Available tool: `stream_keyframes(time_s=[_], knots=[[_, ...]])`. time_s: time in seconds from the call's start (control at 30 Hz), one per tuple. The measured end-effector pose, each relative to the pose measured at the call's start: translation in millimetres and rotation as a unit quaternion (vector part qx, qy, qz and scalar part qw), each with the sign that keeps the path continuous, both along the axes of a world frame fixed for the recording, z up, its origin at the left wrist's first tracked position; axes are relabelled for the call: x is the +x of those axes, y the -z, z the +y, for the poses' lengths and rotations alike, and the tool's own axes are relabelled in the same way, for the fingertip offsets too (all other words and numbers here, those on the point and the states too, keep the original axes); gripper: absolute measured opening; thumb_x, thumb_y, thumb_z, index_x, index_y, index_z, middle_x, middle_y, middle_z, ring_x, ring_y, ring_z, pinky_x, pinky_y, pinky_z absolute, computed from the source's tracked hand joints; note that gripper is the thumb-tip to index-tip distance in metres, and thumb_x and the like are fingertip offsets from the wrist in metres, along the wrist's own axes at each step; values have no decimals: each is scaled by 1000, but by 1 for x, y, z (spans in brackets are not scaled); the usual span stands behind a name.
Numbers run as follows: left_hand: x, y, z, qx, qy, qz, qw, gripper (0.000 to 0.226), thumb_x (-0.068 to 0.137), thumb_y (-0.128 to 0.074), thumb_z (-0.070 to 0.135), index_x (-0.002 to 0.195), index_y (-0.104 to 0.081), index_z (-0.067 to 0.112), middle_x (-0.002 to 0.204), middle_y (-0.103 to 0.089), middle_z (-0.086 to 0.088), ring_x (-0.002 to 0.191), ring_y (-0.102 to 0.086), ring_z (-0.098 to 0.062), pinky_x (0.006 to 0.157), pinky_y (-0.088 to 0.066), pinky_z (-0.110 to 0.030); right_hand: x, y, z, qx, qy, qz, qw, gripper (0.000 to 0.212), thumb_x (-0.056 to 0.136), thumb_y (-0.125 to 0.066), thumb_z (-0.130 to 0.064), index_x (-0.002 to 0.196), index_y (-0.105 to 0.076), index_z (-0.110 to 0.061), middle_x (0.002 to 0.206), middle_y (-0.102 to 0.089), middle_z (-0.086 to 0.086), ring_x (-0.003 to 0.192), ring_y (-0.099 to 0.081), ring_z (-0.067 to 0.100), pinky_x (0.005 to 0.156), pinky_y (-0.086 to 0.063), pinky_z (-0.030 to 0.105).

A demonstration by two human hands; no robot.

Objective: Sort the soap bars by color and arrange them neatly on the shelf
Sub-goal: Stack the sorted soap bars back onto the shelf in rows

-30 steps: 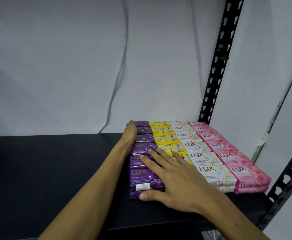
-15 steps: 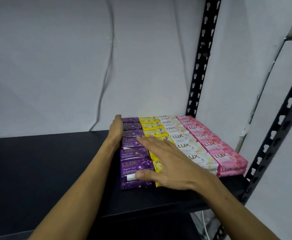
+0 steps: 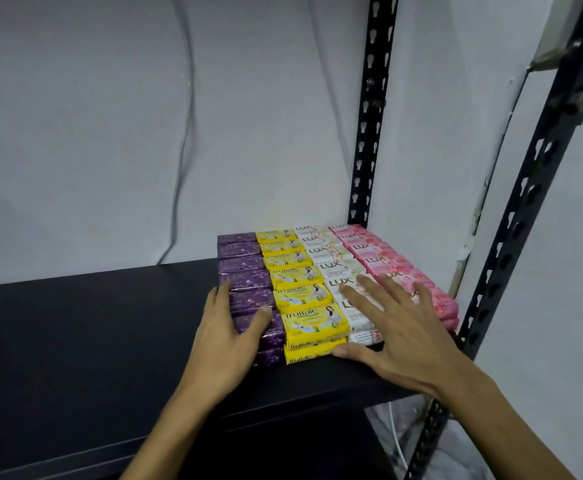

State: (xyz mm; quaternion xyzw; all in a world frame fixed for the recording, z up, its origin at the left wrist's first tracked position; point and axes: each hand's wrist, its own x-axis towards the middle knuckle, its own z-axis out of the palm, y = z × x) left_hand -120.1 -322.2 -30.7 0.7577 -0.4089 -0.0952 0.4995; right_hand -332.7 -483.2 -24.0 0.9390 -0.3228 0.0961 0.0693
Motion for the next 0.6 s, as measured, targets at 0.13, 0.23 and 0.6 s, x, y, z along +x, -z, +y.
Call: stream_keyframes(time_s=[0.13, 0.23, 0.6], knots=[[-3, 2, -4, 1, -26, -42, 999, 74, 90, -61, 52, 153, -29, 28, 147, -44, 9, 129, -48, -12, 102, -40, -31, 2, 4, -3, -2, 1, -1, 1000, 95, 72, -4, -98, 153, 6, -49, 166, 0, -9, 153, 0, 21, 117, -4, 63], [-1, 0, -4, 22, -28, -39, 999, 84, 89, -59, 57, 157, -21, 26, 159, -32, 5, 144, -35, -16, 115, -34, -39, 3, 4, -6, -8, 1, 13, 1000, 98, 71, -5, -98, 154, 8, -47, 166, 2, -8, 153, -1, 22, 116, -6, 64], [-17, -26, -4, 181, 108, -489, 847, 85, 83, -11, 90, 153, 13, 48, 164, 21, 3, 150, 24, -19, 124, 8, -47, -3, -21, -24, -14, -77, 49, 996, 96, 72, -18, -98, 146, 23, -53, 165, 12, -8, 153, 6, 21, 120, -1, 59]])
